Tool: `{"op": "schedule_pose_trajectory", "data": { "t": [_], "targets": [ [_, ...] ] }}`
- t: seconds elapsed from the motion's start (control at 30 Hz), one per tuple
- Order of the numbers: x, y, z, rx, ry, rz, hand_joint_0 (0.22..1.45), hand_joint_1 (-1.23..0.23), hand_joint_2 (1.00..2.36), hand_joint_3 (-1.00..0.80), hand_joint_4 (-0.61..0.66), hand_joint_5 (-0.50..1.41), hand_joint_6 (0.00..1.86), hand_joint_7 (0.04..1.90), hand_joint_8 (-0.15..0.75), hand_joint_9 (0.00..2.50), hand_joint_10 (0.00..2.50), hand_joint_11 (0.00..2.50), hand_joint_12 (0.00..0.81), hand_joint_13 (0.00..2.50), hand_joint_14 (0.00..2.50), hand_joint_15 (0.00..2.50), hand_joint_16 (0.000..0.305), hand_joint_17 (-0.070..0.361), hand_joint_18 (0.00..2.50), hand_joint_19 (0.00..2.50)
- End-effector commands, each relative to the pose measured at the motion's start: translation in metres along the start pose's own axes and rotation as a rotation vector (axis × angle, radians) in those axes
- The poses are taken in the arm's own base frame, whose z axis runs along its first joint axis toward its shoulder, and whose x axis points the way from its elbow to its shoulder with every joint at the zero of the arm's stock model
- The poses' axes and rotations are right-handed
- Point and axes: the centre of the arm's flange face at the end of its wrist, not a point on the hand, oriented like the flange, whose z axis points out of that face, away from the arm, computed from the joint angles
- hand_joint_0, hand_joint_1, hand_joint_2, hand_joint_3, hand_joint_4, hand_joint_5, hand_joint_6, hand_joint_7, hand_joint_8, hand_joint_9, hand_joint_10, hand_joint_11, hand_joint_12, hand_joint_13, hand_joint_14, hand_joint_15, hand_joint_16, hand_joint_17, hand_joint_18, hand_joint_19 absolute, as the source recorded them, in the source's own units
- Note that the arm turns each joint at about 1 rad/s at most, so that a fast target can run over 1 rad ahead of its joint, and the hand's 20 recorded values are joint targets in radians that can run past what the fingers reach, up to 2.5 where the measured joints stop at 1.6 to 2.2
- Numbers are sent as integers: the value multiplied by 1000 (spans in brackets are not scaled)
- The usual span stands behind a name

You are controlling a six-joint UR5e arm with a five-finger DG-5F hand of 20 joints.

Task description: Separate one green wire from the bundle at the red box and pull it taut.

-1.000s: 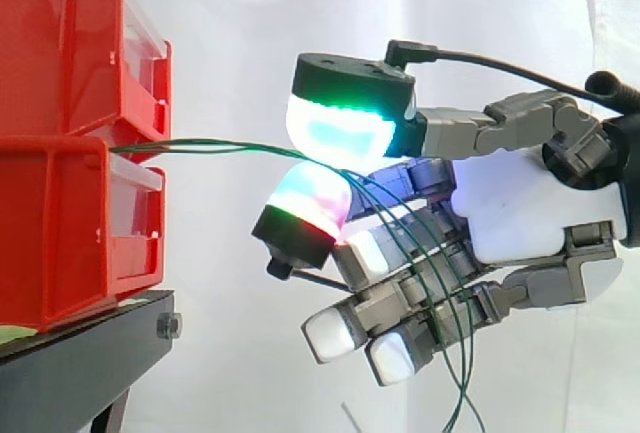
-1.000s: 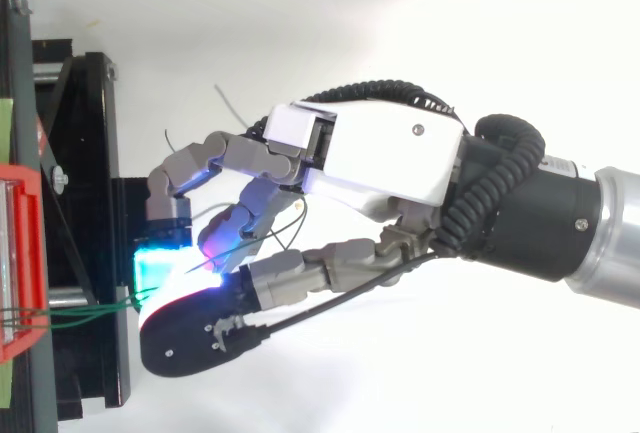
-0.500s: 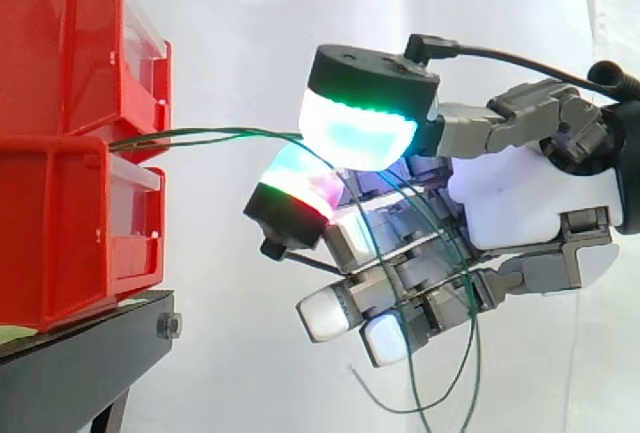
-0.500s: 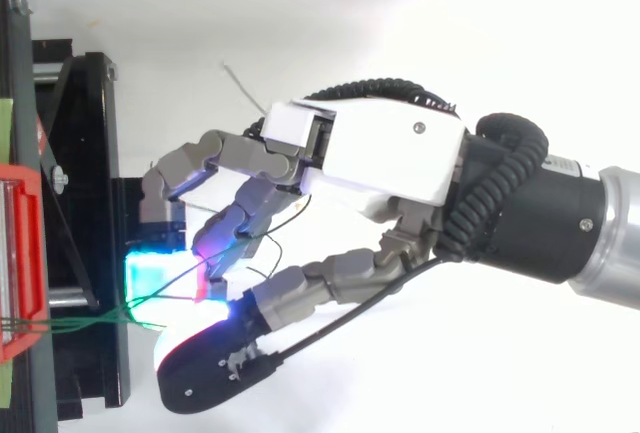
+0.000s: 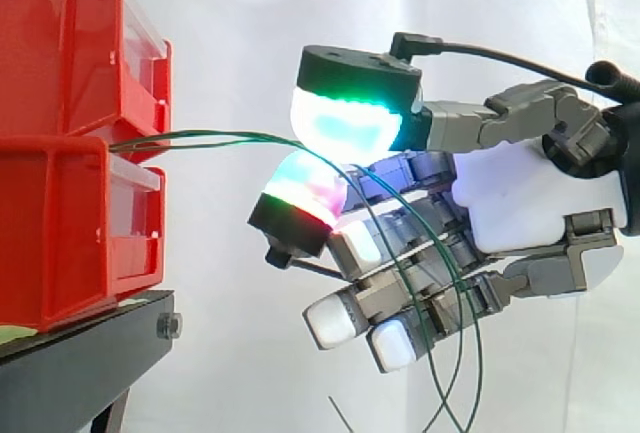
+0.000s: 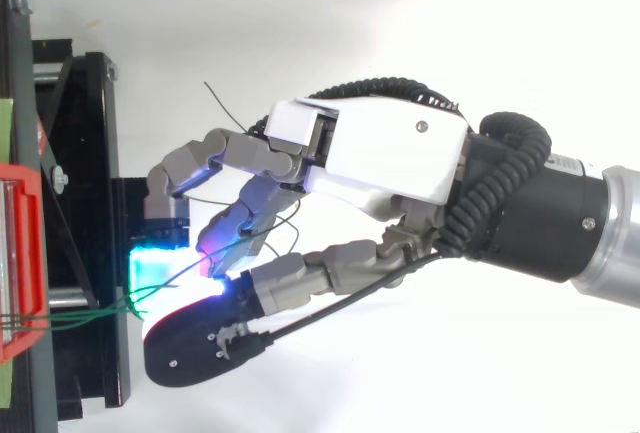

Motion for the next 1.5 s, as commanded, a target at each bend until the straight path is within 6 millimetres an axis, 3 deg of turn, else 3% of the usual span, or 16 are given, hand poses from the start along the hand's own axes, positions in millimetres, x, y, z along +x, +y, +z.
{"op": "schedule_pose_trajectory", "data": {
  "t": [0.0,0.1,0.27,0.43,0.5,0.6,0.73,1.03,1.47],
  "targets": [
    [0,0,0,0,0,0,610,-720,1015,-296,122,-156,841,1152,279,1063,24,758,377,840,22,542,53,119,729,646],
    [0,0,0,0,0,2,631,-776,1015,-282,104,-168,873,1082,272,1031,24,754,376,819,22,534,53,119,725,637],
    [0,0,0,0,0,2,678,-879,1003,-461,116,-173,885,1034,266,1016,23,754,366,805,20,518,52,118,713,609],
    [0,1,0,-1,0,3,600,-860,1000,-500,134,-162,881,1037,266,1040,24,763,361,807,22,518,52,117,713,618],
    [-1,3,-1,-4,-2,4,545,-820,1000,-500,132,-155,877,1042,268,1051,23,758,371,826,20,525,53,120,725,618],
    [-1,5,-1,-5,-2,6,475,-537,1000,-500,136,-143,864,1065,292,1099,20,721,403,854,21,526,59,132,765,632],
    [-3,14,-6,-3,0,-1,538,-380,1000,-500,119,-141,851,1094,286,1117,25,733,400,859,22,545,56,126,755,674],
    [-3,15,-7,3,1,-10,587,-697,1014,-293,141,-157,861,1122,282,1073,22,758,388,842,21,550,55,123,729,675],
    [-3,13,-7,3,1,-21,625,-817,1009,-395,141,-170,875,1059,266,1026,24,752,367,819,22,537,53,120,710,637]
  ]
}}
